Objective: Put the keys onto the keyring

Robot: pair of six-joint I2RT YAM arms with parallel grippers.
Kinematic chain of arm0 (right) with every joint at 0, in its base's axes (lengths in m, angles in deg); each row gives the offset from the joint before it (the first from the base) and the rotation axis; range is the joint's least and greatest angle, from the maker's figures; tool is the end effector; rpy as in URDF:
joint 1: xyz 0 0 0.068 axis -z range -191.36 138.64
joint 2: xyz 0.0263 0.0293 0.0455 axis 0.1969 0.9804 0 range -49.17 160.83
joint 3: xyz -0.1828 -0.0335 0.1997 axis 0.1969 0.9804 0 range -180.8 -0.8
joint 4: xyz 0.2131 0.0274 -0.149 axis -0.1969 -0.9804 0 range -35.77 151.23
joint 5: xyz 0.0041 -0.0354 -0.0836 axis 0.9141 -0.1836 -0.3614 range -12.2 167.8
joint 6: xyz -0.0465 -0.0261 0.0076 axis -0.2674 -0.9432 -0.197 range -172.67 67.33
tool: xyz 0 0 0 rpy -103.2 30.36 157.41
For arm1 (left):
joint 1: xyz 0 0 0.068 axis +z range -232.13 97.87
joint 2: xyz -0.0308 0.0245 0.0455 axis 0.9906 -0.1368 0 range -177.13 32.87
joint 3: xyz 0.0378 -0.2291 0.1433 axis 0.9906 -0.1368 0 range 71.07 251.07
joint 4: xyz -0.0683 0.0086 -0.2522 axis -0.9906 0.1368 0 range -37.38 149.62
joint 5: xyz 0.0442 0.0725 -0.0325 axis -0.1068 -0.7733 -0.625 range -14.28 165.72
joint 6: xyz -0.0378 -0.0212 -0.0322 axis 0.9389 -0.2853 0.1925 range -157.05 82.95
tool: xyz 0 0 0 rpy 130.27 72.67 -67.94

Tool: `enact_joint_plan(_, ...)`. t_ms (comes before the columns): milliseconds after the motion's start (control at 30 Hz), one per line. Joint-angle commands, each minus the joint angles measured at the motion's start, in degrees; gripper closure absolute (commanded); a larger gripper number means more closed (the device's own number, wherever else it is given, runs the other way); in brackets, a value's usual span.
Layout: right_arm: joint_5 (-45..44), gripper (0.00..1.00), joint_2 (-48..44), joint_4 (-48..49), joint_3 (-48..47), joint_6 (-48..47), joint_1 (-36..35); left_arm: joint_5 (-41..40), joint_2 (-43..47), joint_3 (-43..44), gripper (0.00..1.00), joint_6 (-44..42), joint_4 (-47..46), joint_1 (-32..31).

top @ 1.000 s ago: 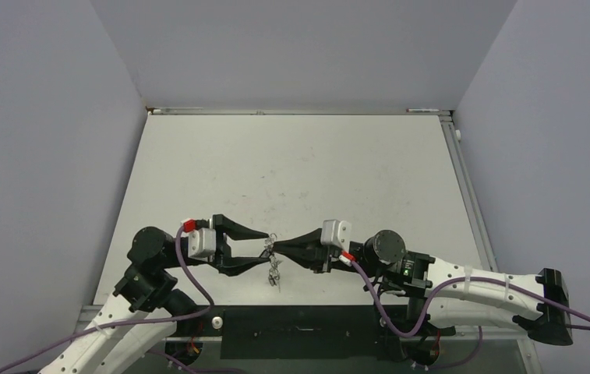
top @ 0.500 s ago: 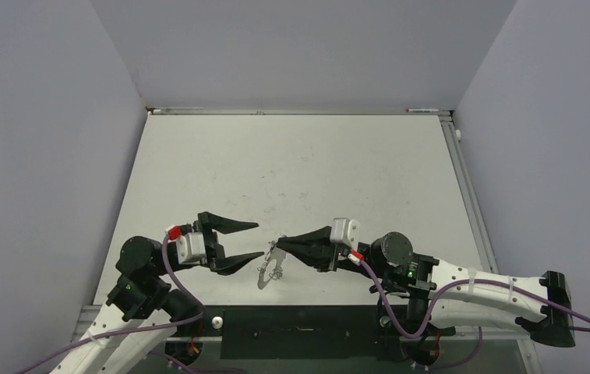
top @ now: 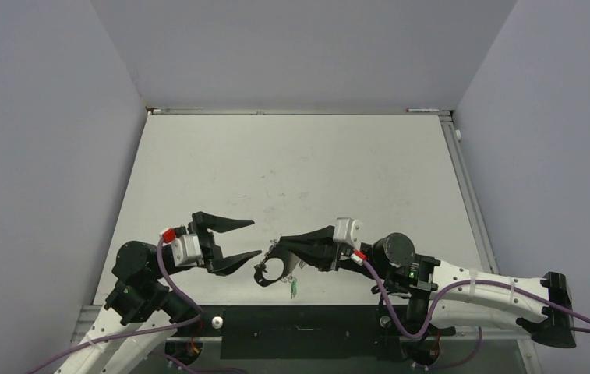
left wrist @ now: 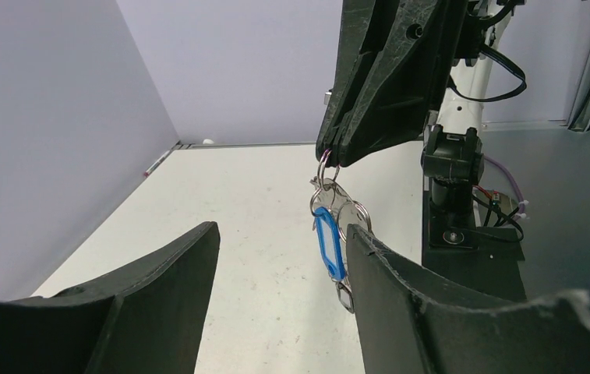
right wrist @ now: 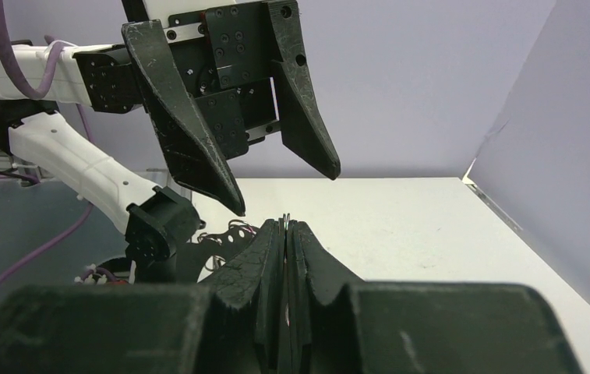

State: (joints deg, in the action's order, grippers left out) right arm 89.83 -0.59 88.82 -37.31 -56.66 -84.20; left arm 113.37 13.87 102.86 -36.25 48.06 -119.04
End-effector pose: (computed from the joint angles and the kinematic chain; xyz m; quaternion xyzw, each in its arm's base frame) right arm 0.0526 0.1954 0.3480 -0.4393 0.4196 0.4999 0.6173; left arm 0.0618 -0.0736 0.3426 0.4209 0.4525 -0.4273 0.6599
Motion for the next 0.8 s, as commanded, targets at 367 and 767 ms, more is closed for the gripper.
enact_joint_plan(367, 0.3, 0.95, -1.0, 6.0, -0.4, 0.3, 0.0, 0.0, 0.7, -0.1, 0.42, -0.5, -2.0, 0.4)
enact_joint_plan(767, 0.4, 0.95, -1.7, 5.5, -0.2, 0.5, -0.1, 0.4, 0.4, -0.1, 0.42, -0.5, -2.0, 0.4)
